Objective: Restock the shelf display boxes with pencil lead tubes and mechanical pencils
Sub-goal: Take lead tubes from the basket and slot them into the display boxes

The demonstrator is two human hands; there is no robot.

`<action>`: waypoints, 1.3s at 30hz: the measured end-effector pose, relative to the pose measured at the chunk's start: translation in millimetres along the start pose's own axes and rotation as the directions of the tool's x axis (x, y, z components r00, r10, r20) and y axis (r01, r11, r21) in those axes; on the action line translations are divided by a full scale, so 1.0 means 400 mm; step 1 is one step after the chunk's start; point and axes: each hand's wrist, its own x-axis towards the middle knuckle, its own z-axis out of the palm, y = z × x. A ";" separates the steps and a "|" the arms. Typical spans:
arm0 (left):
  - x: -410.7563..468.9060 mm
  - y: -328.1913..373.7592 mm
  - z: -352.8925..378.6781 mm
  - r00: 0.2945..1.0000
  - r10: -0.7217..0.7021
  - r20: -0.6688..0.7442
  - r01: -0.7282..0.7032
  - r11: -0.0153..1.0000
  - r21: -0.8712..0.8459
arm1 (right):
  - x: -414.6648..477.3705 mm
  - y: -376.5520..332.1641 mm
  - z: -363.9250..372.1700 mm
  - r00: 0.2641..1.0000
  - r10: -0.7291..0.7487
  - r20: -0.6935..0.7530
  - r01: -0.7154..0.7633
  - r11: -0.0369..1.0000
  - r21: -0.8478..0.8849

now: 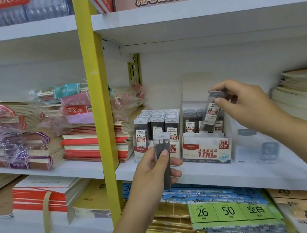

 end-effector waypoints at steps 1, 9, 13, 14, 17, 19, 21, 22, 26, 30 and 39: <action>0.001 0.001 -0.002 1.000 0.000 -0.006 0.000 1.000 -0.008 | 0.002 -0.015 0.007 1.000 0.007 0.002 -0.007 0.997 0.074; 0.001 0.001 -0.012 1.000 -0.002 -0.006 0.002 1.000 0.010 | 0.044 -0.054 0.100 0.968 0.053 0.245 -0.065 0.997 0.042; 0.000 0.000 -0.015 1.000 -0.001 0.004 0.001 1.000 0.026 | 0.049 -0.052 0.120 0.965 0.102 0.242 -0.132 0.985 0.109; 0.000 0.000 -0.016 1.000 0.001 0.007 -0.001 1.000 0.028 | 0.051 -0.051 0.115 0.975 0.096 0.202 -0.125 0.983 0.135; 0.001 -0.001 -0.021 1.000 0.007 0.005 -0.007 0.999 0.038 | 0.065 -0.048 0.076 0.995 0.092 0.034 -0.097 0.975 0.199; 0.001 -0.002 -0.022 1.000 0.006 0.001 -0.006 0.999 0.032 | 0.073 -0.048 0.055 0.997 0.072 -0.038 -0.062 0.975 0.213; 0.002 -0.004 -0.021 1.000 0.001 -0.002 -0.001 1.000 0.027 | 0.071 -0.055 0.058 1.000 0.022 -0.005 -0.021 0.988 0.150; 0.002 -0.004 -0.020 1.000 0.000 -0.002 0.000 1.000 0.025 | 0.067 -0.057 0.068 0.999 -0.001 0.039 -0.004 0.994 0.105; 0.001 -0.003 -0.017 1.000 0.005 0.013 -0.005 1.000 0.027 | 0.048 -0.055 0.116 0.981 0.024 0.194 -0.036 0.998 0.055; 0.001 -0.001 -0.018 0.999 -0.011 0.040 0.010 1.000 0.029 | 0.041 -0.041 0.153 0.992 0.004 0.127 0.012 0.992 -0.122; -0.007 0.007 -0.008 0.994 0.003 0.107 -0.007 0.999 0.032 | -0.046 -0.095 0.120 0.996 0.023 0.084 -0.031 0.995 0.094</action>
